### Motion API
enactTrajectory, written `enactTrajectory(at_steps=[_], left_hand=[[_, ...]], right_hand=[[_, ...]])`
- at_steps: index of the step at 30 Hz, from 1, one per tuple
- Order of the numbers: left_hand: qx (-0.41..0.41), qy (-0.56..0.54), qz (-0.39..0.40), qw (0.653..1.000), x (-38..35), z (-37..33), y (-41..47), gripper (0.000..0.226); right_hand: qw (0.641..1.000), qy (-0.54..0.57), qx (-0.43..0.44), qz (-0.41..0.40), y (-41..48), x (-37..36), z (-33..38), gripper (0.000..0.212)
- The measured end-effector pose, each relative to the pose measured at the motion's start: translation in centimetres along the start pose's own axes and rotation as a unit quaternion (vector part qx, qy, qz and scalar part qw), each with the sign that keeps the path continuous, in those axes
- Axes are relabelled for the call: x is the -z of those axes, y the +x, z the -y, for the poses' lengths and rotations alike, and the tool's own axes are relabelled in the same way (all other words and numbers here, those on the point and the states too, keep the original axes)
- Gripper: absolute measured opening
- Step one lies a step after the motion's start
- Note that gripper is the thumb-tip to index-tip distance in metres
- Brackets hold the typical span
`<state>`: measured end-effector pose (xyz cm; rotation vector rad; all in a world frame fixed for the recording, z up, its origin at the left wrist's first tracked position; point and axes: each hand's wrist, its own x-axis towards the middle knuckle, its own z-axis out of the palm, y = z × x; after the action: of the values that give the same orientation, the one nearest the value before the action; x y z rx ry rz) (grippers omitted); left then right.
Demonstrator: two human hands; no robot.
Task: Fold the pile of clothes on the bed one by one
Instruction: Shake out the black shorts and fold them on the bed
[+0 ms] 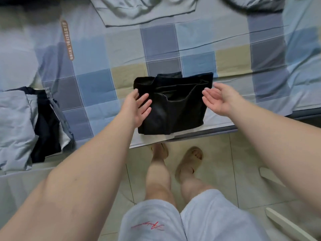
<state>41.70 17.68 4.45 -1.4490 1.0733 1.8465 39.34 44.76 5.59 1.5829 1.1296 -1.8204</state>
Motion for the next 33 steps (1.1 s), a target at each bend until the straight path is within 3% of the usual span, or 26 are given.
enactTrajectory(at_steps=[2, 4, 6, 8, 10, 13, 18, 22, 29, 33], left_hand=[[-0.017, 0.075, 0.01, 0.997, -0.5, -1.1, 1.8, 0.04], [-0.041, 0.188, -0.013, 0.981, -0.5, -1.1, 4.0, 0.041], [-0.089, 0.306, -0.052, 0.946, 0.2, 0.0, 6.2, 0.051], [-0.119, 0.388, -0.084, 0.91, 1.2, 1.6, 8.1, 0.078], [-0.129, 0.423, -0.111, 0.89, 2.1, 3.1, 9.5, 0.099], [-0.146, 0.387, -0.112, 0.904, 2.6, 5.0, 11.8, 0.106], [-0.142, 0.365, -0.078, 0.917, 2.0, 6.3, 14.3, 0.092], [-0.142, 0.376, -0.054, 0.914, 1.9, 6.2, 14.5, 0.06], [-0.039, 0.287, -0.036, 0.956, 1.8, 3.8, 5.1, 0.029], [-0.014, 0.27, -0.033, 0.962, 3.0, 1.3, -4.5, 0.052]], right_hand=[[0.999, -0.041, 0.017, 0.001, 1.2, -1.3, 0.1, 0.031], [0.988, -0.151, 0.035, -0.014, 2.9, -1.9, -1.1, 0.03], [0.948, -0.296, 0.092, -0.071, 5.1, -1.7, -3.0, 0.031], [0.897, -0.402, 0.151, -0.107, 7.2, -1.0, -4.7, 0.052], [0.883, -0.425, 0.164, -0.109, 9.4, -0.2, -6.1, 0.077], [0.91, -0.385, 0.133, -0.08, 12.6, 0.4, -7.5, 0.095], [0.912, -0.392, 0.116, 0.011, 15.9, 1.0, -7.7, 0.064], [0.925, -0.367, 0.069, 0.07, 16.6, 1.6, -6.4, 0.032], [0.927, -0.368, 0.044, 0.056, 6.2, 0.5, -2.2, 0.043], [0.924, -0.371, 0.054, 0.074, -4.3, -0.6, -0.8, 0.039]])
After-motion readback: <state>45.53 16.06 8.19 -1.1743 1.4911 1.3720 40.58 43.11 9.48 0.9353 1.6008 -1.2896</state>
